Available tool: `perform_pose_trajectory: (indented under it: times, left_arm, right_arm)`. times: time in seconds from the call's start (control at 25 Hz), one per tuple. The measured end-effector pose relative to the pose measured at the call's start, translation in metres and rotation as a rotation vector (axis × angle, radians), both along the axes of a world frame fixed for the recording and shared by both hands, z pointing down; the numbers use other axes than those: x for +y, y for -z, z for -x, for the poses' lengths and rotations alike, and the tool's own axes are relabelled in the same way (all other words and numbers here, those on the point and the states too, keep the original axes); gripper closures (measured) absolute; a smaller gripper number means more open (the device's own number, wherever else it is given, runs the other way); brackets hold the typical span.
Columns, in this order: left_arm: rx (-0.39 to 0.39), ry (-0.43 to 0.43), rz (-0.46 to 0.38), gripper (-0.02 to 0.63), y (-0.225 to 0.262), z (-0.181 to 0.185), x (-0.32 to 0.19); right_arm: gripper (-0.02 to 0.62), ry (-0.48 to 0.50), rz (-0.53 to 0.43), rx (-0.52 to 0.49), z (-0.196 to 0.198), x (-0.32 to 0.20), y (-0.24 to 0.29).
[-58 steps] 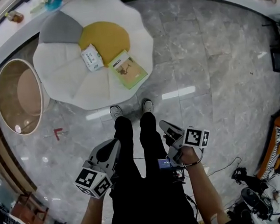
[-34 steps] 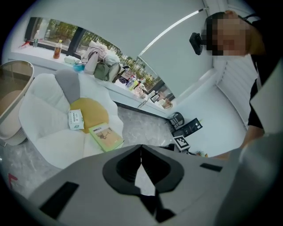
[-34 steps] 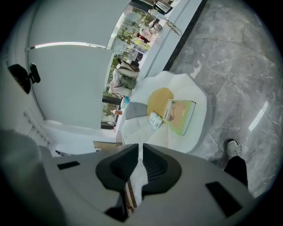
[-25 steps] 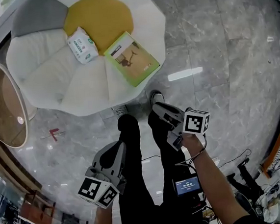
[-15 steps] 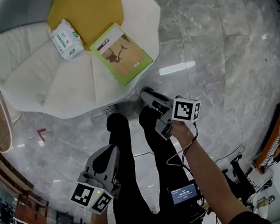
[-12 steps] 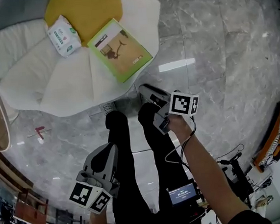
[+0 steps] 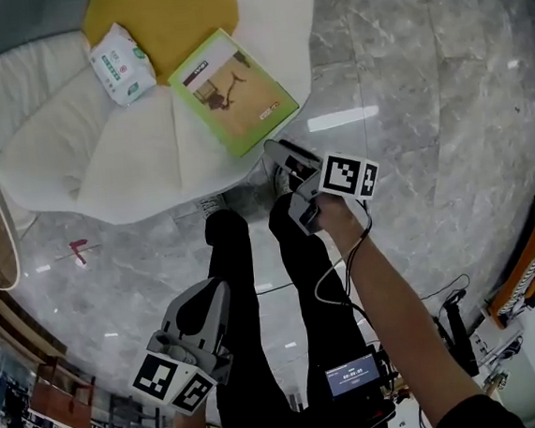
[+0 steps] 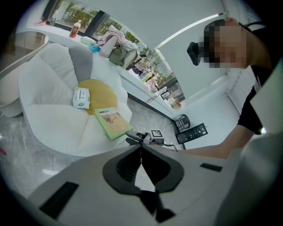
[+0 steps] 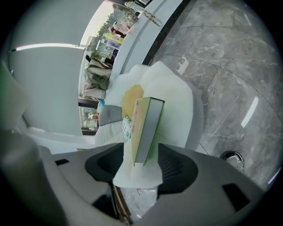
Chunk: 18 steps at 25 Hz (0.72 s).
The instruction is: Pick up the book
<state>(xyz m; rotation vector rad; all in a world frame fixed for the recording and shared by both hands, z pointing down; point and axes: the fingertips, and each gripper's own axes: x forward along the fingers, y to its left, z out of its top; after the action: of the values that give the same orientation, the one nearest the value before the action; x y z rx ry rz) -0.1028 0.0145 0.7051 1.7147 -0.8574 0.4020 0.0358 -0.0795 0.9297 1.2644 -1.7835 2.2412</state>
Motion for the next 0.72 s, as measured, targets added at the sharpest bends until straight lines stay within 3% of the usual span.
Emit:
perform_pose_trajectory:
  times: [0.16,0.72]
  left_arm:
    - [-0.003,0.002,0.007,0.592,-0.005,0.004,0.000]
    - [-0.006,0.019,0.020,0.592,-0.012,0.018,0.006]
  right_arm:
    - [0.317,-0.024,0.014,0.012,0.002,-0.005,-0.010]
    - [0.305,-0.128,0.043,0.011,0.006,-0.034,-0.040]
